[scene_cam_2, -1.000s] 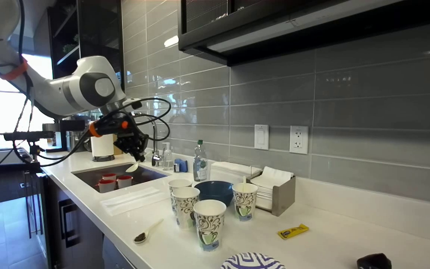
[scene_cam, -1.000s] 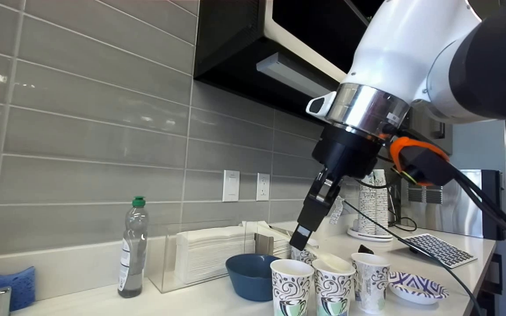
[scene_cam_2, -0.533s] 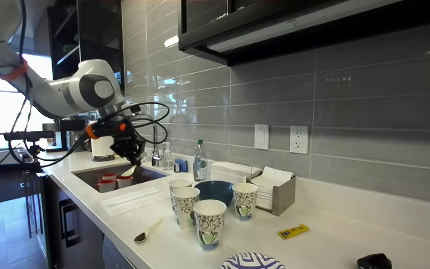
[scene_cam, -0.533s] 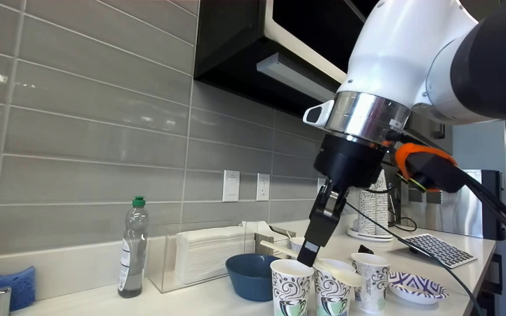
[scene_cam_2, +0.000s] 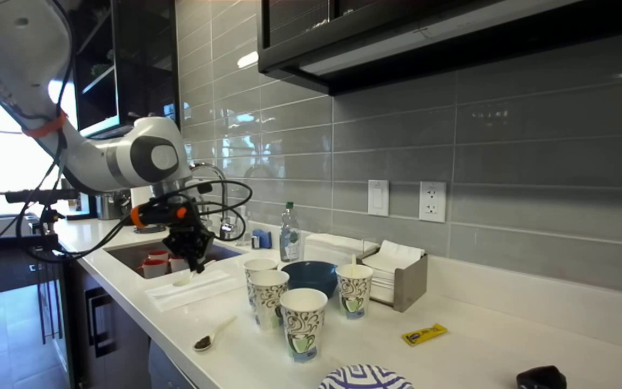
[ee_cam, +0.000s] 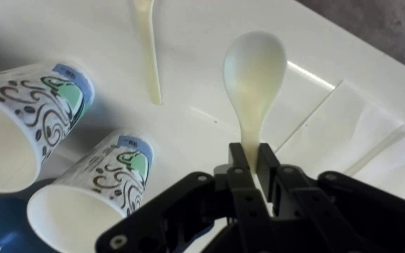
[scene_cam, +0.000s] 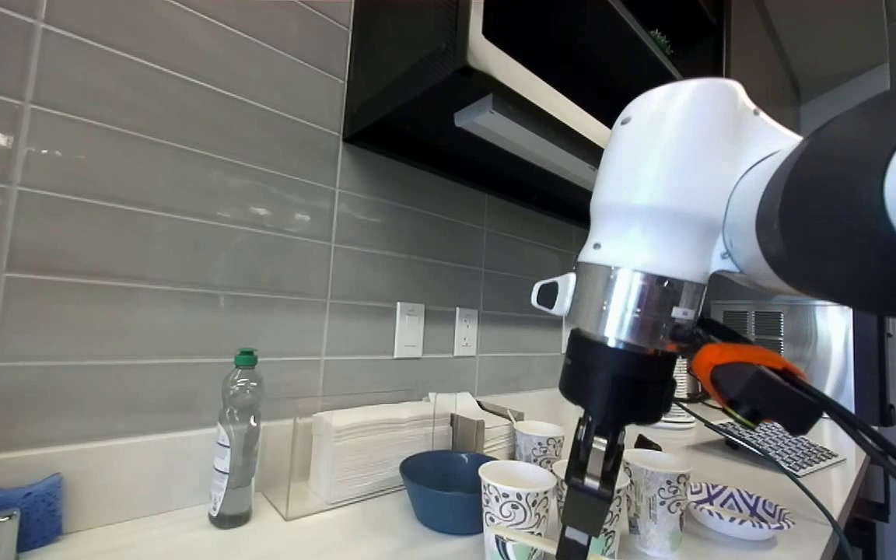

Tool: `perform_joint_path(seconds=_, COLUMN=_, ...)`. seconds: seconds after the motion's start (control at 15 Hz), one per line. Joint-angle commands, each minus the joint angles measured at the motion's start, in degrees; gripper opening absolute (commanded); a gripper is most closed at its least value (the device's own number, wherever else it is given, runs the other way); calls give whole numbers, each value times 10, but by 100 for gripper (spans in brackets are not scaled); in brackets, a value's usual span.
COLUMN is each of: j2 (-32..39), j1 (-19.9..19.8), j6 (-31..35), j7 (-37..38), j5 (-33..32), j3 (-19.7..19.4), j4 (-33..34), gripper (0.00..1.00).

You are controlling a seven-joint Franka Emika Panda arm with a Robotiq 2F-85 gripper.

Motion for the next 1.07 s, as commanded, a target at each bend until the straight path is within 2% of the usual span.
perform_joint_path(seconds=0.0, j2=50, j1=2, j6=15, j7=12, j5=15, j3=3, j4=6, gripper=3)
perform_joint_path(seconds=0.33, j2=95, j1=15, j6=43, j7=11, j5=33, j3=7, j4=8, gripper=3)
perform_joint_path(seconds=0.67, j2=139, j1=14, j6=87, j7=26, j5=26, j3=7, j4=11, gripper=3)
perform_joint_path(seconds=0.93, j2=156, j1=15, j6=97, j7=25, j5=24, j3=5, j4=16, gripper=3)
perform_joint_path(seconds=1.0, j2=156, j1=16, j6=95, j7=24, j5=26, j3=5, j4=17, gripper=38)
